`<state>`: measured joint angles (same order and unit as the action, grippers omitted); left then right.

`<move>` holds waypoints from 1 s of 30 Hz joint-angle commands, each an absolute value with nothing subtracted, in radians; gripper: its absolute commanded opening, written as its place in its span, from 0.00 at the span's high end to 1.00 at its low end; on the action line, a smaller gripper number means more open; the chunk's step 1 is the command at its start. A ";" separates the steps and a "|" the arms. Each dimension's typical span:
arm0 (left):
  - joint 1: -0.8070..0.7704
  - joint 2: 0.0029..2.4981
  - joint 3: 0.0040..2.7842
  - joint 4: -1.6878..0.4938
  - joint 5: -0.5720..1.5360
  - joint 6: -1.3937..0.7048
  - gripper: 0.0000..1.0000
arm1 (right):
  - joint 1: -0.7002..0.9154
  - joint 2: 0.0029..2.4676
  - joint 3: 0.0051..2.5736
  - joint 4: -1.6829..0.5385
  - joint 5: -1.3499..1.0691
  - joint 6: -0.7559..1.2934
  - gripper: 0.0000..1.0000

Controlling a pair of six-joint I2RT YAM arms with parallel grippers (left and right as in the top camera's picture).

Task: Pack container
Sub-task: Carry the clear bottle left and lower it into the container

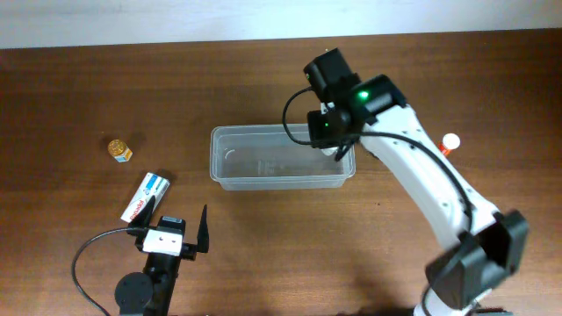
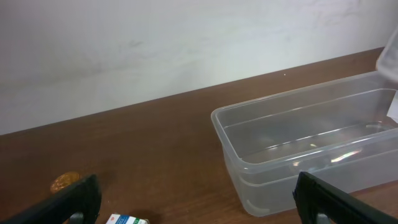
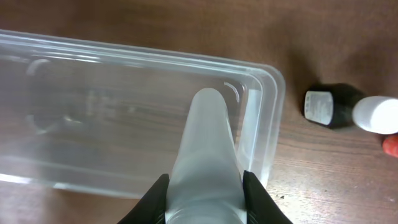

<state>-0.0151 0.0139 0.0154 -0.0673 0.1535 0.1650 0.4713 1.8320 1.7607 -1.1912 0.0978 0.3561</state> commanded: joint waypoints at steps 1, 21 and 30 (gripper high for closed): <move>-0.010 0.006 0.009 -0.068 0.153 0.174 0.01 | 0.477 1.876 1.783 -1.184 0.136 0.403 0.75; -0.010 0.006 0.009 -0.068 0.153 0.174 0.01 | 0.475 1.968 1.772 -1.150 0.136 0.500 0.71; -0.010 0.006 0.009 -0.068 0.153 0.174 0.01 | 0.475 1.986 1.772 -1.140 0.136 0.499 0.71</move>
<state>-0.0151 0.0135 0.0154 -0.0673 0.1535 0.1650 0.4713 1.9755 1.7607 -1.1454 0.1131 0.4889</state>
